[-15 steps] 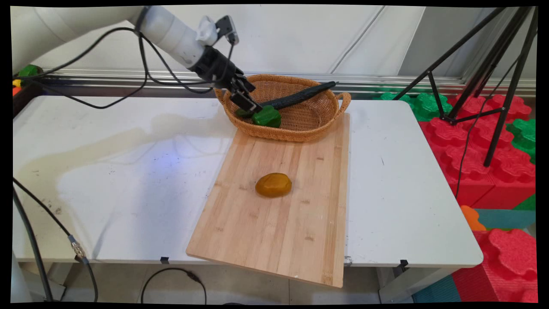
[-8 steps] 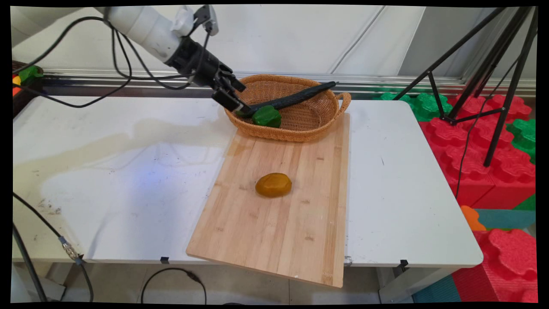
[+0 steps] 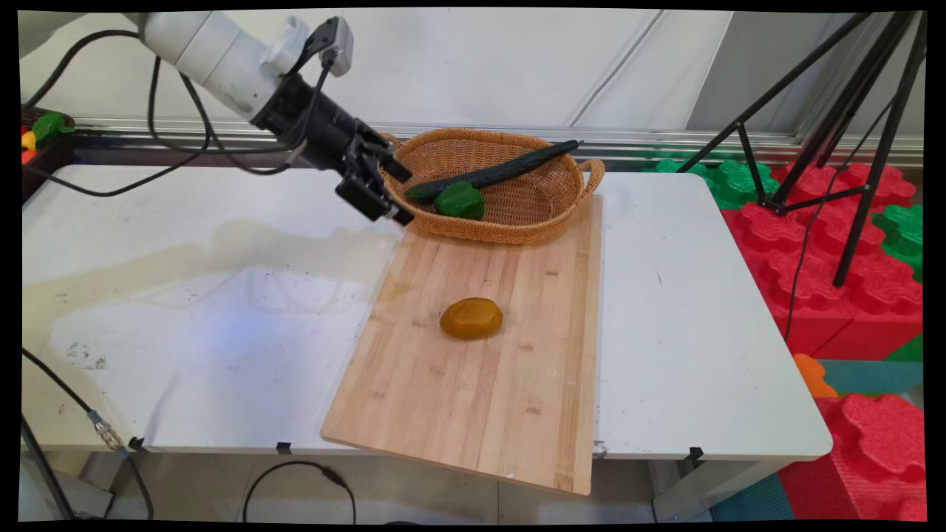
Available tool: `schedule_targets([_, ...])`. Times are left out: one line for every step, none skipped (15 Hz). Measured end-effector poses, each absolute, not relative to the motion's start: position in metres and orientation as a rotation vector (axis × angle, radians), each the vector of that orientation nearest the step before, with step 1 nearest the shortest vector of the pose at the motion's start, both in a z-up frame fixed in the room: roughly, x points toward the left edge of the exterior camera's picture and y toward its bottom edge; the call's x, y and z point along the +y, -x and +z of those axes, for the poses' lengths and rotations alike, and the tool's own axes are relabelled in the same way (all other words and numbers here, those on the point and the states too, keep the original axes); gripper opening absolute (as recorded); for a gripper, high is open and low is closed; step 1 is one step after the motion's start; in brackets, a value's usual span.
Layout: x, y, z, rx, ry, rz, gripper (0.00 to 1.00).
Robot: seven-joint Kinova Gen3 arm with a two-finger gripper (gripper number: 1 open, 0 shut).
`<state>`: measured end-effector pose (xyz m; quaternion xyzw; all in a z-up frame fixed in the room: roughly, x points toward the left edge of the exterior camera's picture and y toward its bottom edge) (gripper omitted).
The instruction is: Pick up the potato from the cutting board
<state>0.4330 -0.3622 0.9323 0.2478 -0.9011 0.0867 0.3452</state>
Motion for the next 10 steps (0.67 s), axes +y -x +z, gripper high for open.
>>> schedule_targets([-0.356,-0.43,0.931,-2.351,-0.628,0.214,1.0])
schedule_targets([-0.349,-0.427,0.929,-2.365,-0.611,0.201,1.0])
schedule_targets([-0.342,-0.423,0.926,-2.378,-0.597,0.189,1.0])
schedule_targets([-0.336,-0.419,0.923,-2.39,-0.586,0.178,1.0])
schedule_targets([-0.331,-0.414,0.919,-2.402,-0.577,0.167,1.0])
schedule_targets([-0.326,-0.409,0.915,-2.413,-0.57,0.158,1.0])
schedule_targets([-0.322,-0.404,0.911,-2.422,-0.566,0.151,1.0])
schedule_targets([-0.32,-0.4,0.908,-2.428,-0.565,0.147,1.0])
schedule_targets([-0.317,-0.394,0.904,-2.436,-0.562,0.141,1.0])
schedule_targets([-0.315,-0.391,0.9,-2.441,-0.563,0.138,1.0])
